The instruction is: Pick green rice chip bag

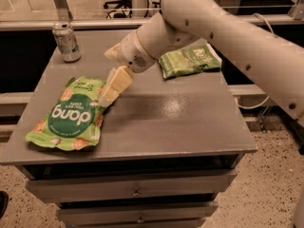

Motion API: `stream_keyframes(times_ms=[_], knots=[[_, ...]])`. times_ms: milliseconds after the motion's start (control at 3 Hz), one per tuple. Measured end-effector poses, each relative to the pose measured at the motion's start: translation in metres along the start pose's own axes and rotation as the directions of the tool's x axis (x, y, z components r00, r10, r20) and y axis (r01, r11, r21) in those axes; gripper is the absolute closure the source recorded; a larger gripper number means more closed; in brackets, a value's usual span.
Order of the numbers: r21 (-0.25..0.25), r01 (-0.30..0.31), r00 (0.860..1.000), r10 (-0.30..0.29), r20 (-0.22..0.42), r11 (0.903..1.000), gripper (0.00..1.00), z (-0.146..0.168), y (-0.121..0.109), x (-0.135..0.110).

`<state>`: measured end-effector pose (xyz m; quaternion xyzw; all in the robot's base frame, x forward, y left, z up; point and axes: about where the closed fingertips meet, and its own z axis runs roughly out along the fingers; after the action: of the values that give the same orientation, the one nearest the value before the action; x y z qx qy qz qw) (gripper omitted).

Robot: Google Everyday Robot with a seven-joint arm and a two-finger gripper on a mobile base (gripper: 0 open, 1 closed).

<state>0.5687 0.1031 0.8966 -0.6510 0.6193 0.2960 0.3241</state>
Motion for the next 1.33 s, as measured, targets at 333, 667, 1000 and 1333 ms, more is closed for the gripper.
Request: stream_keyframes(times_ms=[333,667,1000,1333], knots=[[-0.088,0.001,1.000,0.001,0.015,0.9961,0.00,0.037,0.002,-0.015],[-0.143,-0.033,0.999,0.033,-0.003,0.9892,0.00,0.061,0.007,-0.011],[-0.175,-0.074,0.997,0.069,-0.037,0.9818,0.12,0.074,0.011,-0.001],[-0.179,-0.111,0.993,0.101,-0.066,0.9775,0.42,0.074,0.012,0.009]])
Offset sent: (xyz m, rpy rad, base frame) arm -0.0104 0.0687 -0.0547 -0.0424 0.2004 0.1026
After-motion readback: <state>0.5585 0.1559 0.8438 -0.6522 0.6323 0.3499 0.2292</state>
